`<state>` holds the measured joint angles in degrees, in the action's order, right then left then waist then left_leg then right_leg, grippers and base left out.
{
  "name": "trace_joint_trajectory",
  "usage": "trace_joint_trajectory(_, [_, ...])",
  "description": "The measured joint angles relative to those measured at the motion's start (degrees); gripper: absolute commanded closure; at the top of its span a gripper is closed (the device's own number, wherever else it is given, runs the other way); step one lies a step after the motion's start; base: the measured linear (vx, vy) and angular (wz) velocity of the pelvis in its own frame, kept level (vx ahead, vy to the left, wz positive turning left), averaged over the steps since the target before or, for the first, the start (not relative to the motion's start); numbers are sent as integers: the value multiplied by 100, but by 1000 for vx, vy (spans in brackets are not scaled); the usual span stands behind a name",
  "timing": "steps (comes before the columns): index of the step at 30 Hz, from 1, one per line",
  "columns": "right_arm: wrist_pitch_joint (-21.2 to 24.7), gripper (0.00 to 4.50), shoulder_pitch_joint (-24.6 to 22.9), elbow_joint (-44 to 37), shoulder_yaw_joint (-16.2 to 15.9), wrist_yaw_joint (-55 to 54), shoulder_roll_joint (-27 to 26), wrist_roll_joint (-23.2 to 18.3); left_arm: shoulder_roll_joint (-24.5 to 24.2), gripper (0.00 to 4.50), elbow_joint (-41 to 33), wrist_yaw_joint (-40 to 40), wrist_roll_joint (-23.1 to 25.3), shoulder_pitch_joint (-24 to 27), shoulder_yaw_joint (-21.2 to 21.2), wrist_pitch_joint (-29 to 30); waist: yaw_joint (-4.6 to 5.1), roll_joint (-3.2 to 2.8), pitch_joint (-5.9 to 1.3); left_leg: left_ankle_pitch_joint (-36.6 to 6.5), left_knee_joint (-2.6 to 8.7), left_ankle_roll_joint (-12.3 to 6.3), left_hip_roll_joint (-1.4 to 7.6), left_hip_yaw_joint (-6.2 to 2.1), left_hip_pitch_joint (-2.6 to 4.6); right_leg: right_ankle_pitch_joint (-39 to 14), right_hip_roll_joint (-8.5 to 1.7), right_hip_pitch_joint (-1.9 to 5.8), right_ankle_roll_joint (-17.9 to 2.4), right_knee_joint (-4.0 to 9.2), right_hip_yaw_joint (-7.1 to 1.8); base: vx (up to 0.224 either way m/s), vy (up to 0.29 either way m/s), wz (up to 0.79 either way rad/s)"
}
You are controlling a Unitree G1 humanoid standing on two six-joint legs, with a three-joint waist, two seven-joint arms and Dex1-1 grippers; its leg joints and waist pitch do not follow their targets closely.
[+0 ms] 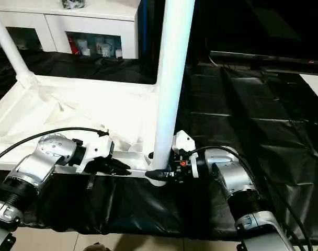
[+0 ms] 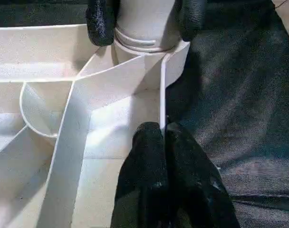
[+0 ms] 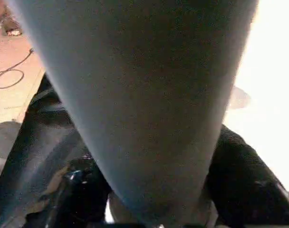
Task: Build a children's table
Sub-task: Rotate leg to tighten
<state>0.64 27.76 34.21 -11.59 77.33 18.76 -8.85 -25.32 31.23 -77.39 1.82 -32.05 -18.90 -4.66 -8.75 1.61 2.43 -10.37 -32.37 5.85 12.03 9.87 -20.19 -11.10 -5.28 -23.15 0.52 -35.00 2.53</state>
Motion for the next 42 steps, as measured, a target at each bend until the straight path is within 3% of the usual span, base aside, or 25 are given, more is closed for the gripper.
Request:
trace_joint_trajectory(17, [59, 220, -109, -223, -11, -4, -4, 6, -5, 450, 77, -63, -58, -4, -11, -77, -26, 2, -1, 0, -10, 0, 0, 0, 1, 0, 0, 1, 0, -9, -1, 0, 0, 0])
trace_joint_trajectory(24, [-38, 225, -311, -366, 105, -391, -177, 5, 57, 450, 90, 88, -28, -4, -1, 157, -19, 8, -6, 0, -5, 1, 0, 0, 16, 1, 0, 21, -1, -18, -5, 0, 0, 0])
trace_joint_trajectory(28, [-286, 246, -76, 282, 367, -1955, -659, 288, 373, 450, 180, 1001, 233, -30, 214, 529, 95, 35, -33, 0, 5, 2, -7, -13, 31, -9, -2, 31, 16, -15, -11, -27, -3, -2])
trace_joint_trajectory(32, [-245, 252, 192, 819, 716, -3268, -1039, 384, 756, 450, 195, 1792, 365, -49, 280, 928, 241, 41, -35, 0, 2, 2, -14, -27, 34, -11, -6, 29, 20, 13, -12, -27, 2, -3])
trace_joint_trajectory(39, [-247, 253, 823, 1734, 1255, -5733, -1726, 478, 1546, 450, 412, 3155, 685, -227, 382, 1466, 305, 36, -33, 0, 3, 1, -16, -30, 28, -11, -6, 8, 20, 29, -12, 0, 0, 0])
trace_joint_trajectory(42, [-302, 253, 957, 1943, 1344, -6108, -1802, 495, 1681, 450, 414, 3388, 762, -233, 352, 1512, 317, 25, -39, -1, 8, 0, -16, -32, 24, -11, -5, 11, 20, 44, -9, 0, 0, 0])
